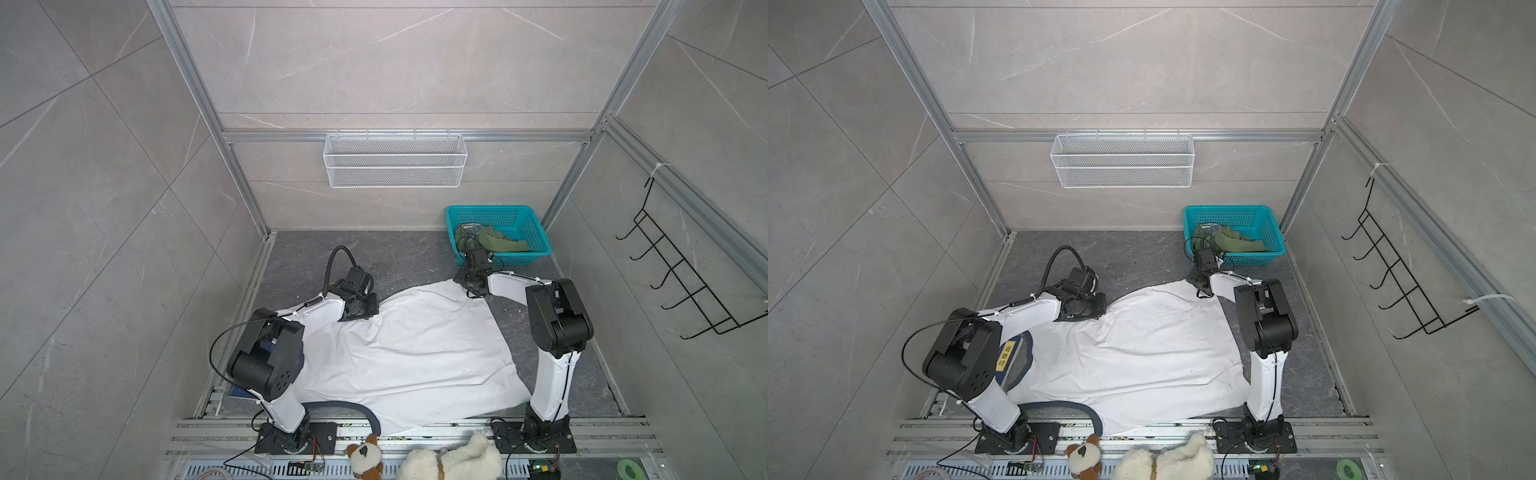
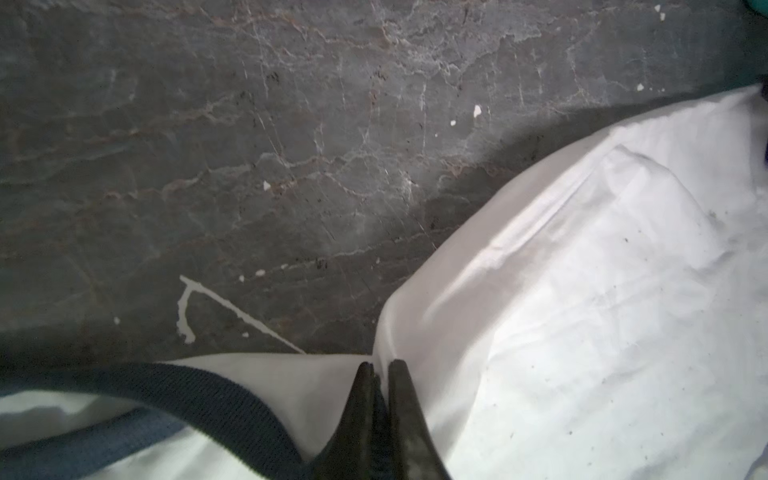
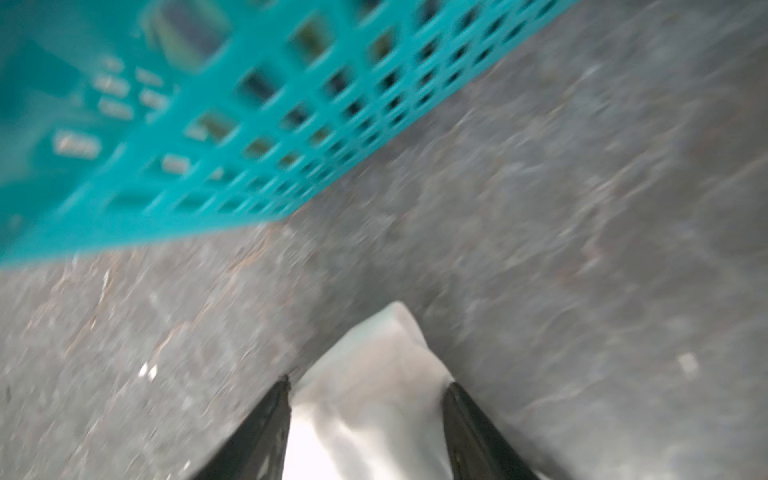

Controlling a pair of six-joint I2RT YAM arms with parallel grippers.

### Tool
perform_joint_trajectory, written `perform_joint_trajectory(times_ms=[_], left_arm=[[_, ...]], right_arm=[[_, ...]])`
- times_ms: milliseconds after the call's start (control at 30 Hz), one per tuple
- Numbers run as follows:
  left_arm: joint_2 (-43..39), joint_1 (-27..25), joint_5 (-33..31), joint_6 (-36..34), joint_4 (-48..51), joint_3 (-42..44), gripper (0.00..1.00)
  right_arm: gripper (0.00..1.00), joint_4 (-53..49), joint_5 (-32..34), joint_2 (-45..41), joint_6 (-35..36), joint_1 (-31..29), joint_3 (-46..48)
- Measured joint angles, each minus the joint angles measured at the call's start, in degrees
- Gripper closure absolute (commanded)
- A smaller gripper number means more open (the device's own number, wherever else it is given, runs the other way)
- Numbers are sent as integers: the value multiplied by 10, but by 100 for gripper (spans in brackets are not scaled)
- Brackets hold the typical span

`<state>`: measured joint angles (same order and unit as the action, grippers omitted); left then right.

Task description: Fold and stack the tank tops

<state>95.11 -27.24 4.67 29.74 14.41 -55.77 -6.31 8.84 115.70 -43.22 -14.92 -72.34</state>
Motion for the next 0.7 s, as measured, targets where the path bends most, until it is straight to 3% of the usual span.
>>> perform_joint_trajectory(times_ms=[300, 567, 700], left_arm=[[-38, -1, -3, 13, -7, 63, 100], [-52, -1, -17, 18, -12, 84, 100], [-62, -1, -21, 20, -13, 90, 100]], right_arm=[[32, -54, 5, 15, 28, -45, -43], [29, -138, 78, 39, 59, -68, -130], [32, -169, 103, 56, 76, -72, -173]])
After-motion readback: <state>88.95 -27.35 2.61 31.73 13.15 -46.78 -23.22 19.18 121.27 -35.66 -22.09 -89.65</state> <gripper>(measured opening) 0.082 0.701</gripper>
